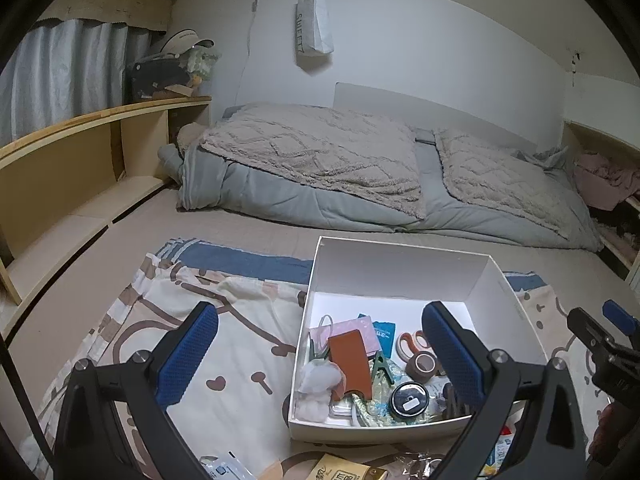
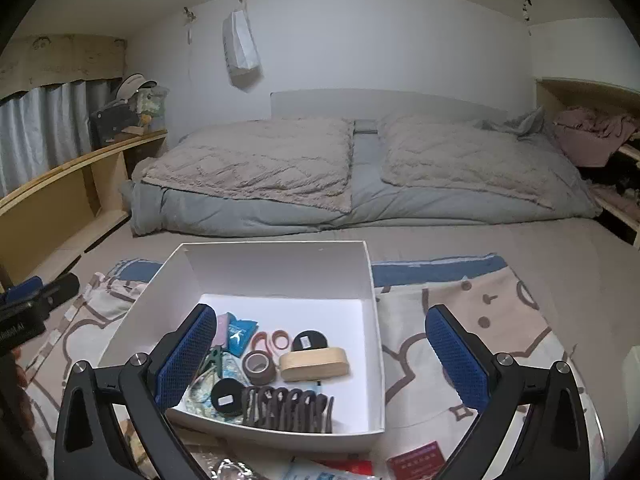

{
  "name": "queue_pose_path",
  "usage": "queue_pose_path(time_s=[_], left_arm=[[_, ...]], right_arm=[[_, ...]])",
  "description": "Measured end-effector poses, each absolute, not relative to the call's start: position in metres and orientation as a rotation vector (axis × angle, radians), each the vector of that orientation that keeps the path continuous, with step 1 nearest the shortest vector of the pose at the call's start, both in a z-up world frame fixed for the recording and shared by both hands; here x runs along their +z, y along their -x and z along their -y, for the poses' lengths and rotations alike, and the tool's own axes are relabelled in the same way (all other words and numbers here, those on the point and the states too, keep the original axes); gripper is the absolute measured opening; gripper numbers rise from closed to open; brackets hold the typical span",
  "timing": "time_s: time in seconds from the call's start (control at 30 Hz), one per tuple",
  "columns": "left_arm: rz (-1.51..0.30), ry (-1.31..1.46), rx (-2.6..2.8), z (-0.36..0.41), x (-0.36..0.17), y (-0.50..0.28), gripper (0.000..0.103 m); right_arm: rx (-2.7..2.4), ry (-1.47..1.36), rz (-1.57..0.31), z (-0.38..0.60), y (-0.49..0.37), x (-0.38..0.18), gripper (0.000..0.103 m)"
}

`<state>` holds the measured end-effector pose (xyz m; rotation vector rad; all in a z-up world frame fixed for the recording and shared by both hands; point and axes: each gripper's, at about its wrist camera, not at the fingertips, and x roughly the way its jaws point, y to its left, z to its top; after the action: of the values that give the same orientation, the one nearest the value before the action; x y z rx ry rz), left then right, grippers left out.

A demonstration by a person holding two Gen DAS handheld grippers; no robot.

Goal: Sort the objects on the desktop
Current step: 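Raise both open grippers out of the box and back away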

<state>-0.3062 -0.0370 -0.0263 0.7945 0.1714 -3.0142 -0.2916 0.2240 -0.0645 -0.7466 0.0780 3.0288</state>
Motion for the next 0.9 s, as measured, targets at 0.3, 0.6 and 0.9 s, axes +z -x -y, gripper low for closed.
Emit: queue_pose_path(time_s=[0.3,0.6,0.9], left_arm=[[-0.164,-0.786,-3.044,0.037,-0.021,0.300,0.103],[-0.128,-0.750,-3.122,0.031,-0.007,0.285,0.103],[-0.142,-0.711,-3.181,0.034,0.011,0.268,0.103]], right_arm=[[3.039,0.667,-0.058,-0.233,0.279,-0.057,0.103],[3.084,0.623,-0.026,-0.239,0.262,-0.042,0.103],[3.124,0.664,0.018,-0.243,0.241,-0.038,0.103]])
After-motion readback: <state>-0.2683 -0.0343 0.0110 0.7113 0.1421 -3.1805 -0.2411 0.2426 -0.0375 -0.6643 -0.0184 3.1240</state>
